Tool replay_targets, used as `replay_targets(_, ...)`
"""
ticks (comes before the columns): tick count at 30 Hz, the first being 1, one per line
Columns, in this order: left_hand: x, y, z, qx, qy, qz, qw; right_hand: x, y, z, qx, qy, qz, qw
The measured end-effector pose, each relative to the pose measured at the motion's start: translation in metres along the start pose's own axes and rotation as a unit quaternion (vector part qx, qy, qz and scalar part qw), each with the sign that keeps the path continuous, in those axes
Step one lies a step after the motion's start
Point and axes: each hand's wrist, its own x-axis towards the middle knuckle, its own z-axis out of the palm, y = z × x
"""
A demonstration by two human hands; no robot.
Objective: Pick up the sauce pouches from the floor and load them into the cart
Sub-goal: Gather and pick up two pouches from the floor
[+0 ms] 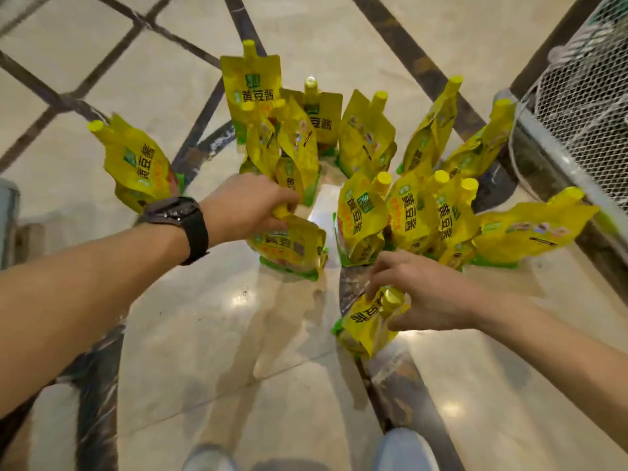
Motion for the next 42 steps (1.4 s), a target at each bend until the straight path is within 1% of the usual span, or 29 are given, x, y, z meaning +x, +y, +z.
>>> replay_targets(2,-0.018,-0.01,0.014,-0.031,0.025,-0.032,0.999,-0.016,-0.007,0.002,0.004,0.101,0.038,0.994)
replay_targets(3,-0.025,-0.014,0.022,-0.05,0.037,-0.053,0.997,-0.022,-0.012,0.005,-0.013,0.158,0.071,0.985)
replay_targets(4,-0.029,-0.017,0.03,-0.077,0.054,-0.075,0.993,-0.027,-0.018,0.008,-0.033,0.195,0.115,0.973)
replay_targets(6,-0.038,-0.023,0.047,-0.178,0.094,-0.127,0.971,-0.028,-0.031,0.014,-0.05,0.205,0.203,0.956)
replay_targets(8,-0.046,-0.027,0.063,-0.286,0.125,-0.174,0.934,-0.02,-0.038,0.019,-0.07,0.203,0.243,0.946)
replay_targets(10,-0.051,-0.028,0.079,-0.329,0.149,-0.202,0.91,-0.011,-0.039,0.019,-0.075,0.207,0.251,0.943)
replay_targets(13,-0.049,-0.028,0.088,-0.325,0.179,-0.228,0.9,-0.013,-0.04,0.019,0.018,0.224,0.237,0.945)
replay_targets(16,-0.047,-0.035,0.088,-0.346,0.163,-0.235,0.894,-0.023,-0.038,0.032,0.09,0.268,0.19,0.94)
replay_targets(17,-0.048,-0.037,0.089,-0.369,0.158,-0.241,0.884,-0.026,-0.038,0.036,0.109,0.287,0.167,0.937)
replay_targets(18,-0.05,-0.039,0.092,-0.409,0.157,-0.248,0.864,-0.027,-0.038,0.039,0.134,0.308,0.152,0.93)
replay_targets(20,-0.052,-0.038,0.098,-0.511,0.16,-0.264,0.802,-0.026,-0.041,0.045,0.202,0.356,0.162,0.898)
replay_targets(21,-0.053,-0.035,0.101,-0.55,0.16,-0.273,0.773,-0.025,-0.043,0.05,0.249,0.38,0.186,0.871)
replay_targets(22,-0.053,-0.031,0.105,-0.576,0.16,-0.281,0.751,-0.023,-0.046,0.056,0.308,0.396,0.218,0.837)
replay_targets(23,-0.054,-0.028,0.109,-0.59,0.162,-0.288,0.736,-0.021,-0.049,0.062,0.375,0.402,0.245,0.798)
replay_targets(24,-0.054,-0.025,0.112,-0.597,0.166,-0.291,0.729,-0.02,-0.05,0.068,0.427,0.397,0.265,0.768)
replay_targets(25,-0.054,-0.023,0.114,-0.599,0.171,-0.289,0.727,-0.021,-0.049,0.072,0.445,0.383,0.273,0.762)
replay_targets(26,-0.054,-0.023,0.115,-0.599,0.174,-0.283,0.729,-0.022,-0.047,0.074,0.43,0.363,0.27,0.781)
replay_targets(27,-0.054,-0.023,0.115,-0.598,0.172,-0.277,0.732,-0.024,-0.044,0.074,0.392,0.346,0.256,0.813)
replay_targets(28,-0.055,-0.023,0.114,-0.596,0.169,-0.272,0.736,-0.025,-0.042,0.072,0.345,0.33,0.235,0.847)
replay_targets(30,-0.056,-0.025,0.112,-0.596,0.165,-0.265,0.739,-0.027,-0.042,0.059,0.267,0.299,0.175,0.899)
replay_targets(32,-0.058,-0.024,0.112,-0.596,0.168,-0.257,0.742,-0.023,-0.044,0.043,0.198,0.268,0.102,0.937)
replay_targets(34,-0.059,-0.024,0.114,-0.597,0.172,-0.254,0.741,-0.01,-0.045,0.031,0.126,0.233,0.061,0.962)
replay_targets(36,-0.059,-0.024,0.116,-0.598,0.179,-0.256,0.738,0.004,-0.045,0.025,0.093,0.231,0.048,0.967)
replay_targets(38,-0.059,-0.025,0.118,-0.596,0.181,-0.259,0.738,0.013,-0.042,0.025,0.109,0.251,0.045,0.961)
replay_targets(40,-0.058,-0.026,0.12,-0.596,0.178,-0.261,0.738,0.017,-0.038,0.031,0.183,0.266,0.045,0.945)
replay_targets(42,-0.058,-0.028,0.12,-0.598,0.178,-0.254,0.739,0.015,-0.031,0.044,0.294,0.26,0.061,0.918)
